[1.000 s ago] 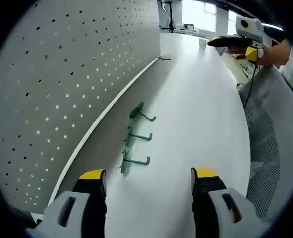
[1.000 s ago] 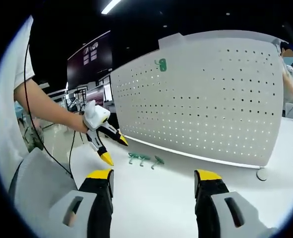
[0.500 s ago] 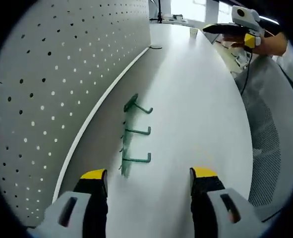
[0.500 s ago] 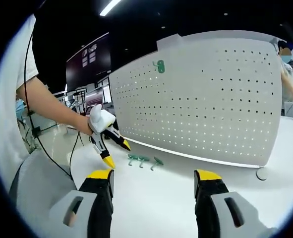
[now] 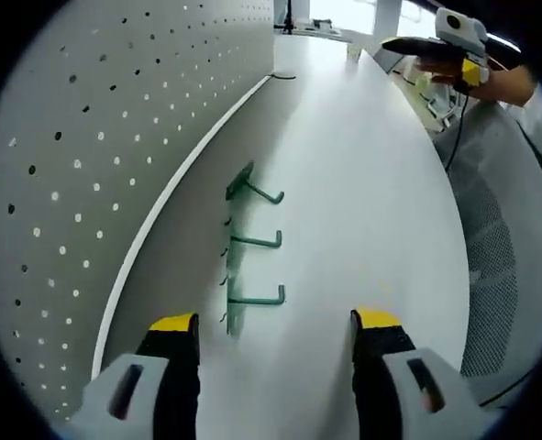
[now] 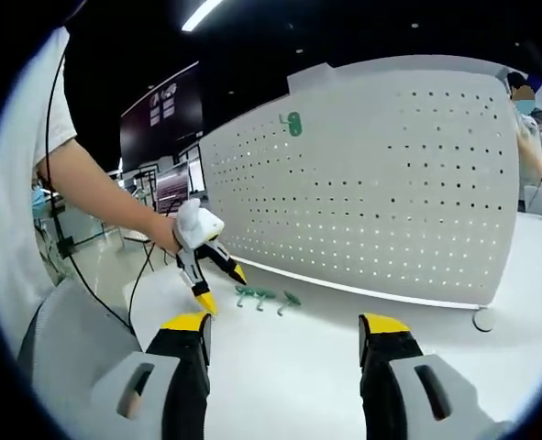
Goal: Insert the hook assembly into the mounting plate slot until the hook locks in place.
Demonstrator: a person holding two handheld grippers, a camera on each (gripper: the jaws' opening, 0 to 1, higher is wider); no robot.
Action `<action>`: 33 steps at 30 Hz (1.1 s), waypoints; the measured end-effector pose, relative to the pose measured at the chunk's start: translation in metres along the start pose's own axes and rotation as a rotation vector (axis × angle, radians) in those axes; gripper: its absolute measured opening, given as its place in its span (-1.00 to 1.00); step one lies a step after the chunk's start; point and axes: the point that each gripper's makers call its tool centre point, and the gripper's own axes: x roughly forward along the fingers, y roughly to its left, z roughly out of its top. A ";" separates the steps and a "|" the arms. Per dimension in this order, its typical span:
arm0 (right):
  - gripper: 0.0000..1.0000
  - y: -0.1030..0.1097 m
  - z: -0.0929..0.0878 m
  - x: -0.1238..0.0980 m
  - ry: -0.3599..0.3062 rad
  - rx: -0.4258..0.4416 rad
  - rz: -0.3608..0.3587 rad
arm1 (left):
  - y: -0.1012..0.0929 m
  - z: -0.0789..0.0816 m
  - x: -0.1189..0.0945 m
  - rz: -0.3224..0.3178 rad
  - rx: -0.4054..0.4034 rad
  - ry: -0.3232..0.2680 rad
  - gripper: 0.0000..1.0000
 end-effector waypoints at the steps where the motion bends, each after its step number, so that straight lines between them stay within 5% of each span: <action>1: 0.27 0.000 0.000 0.000 -0.001 0.001 0.000 | -0.001 -0.001 0.000 -0.004 0.004 0.005 0.38; 21: 0.26 -0.002 0.001 0.000 -0.006 0.016 -0.010 | 0.005 -0.003 0.004 -0.003 0.052 0.018 0.33; 26: 0.25 -0.002 0.000 0.000 -0.004 0.013 -0.008 | 0.011 -0.002 0.002 0.010 0.038 0.018 -0.03; 33: 0.23 -0.002 0.000 0.000 0.001 0.012 -0.008 | 0.014 -0.001 0.003 0.031 0.003 0.013 -0.15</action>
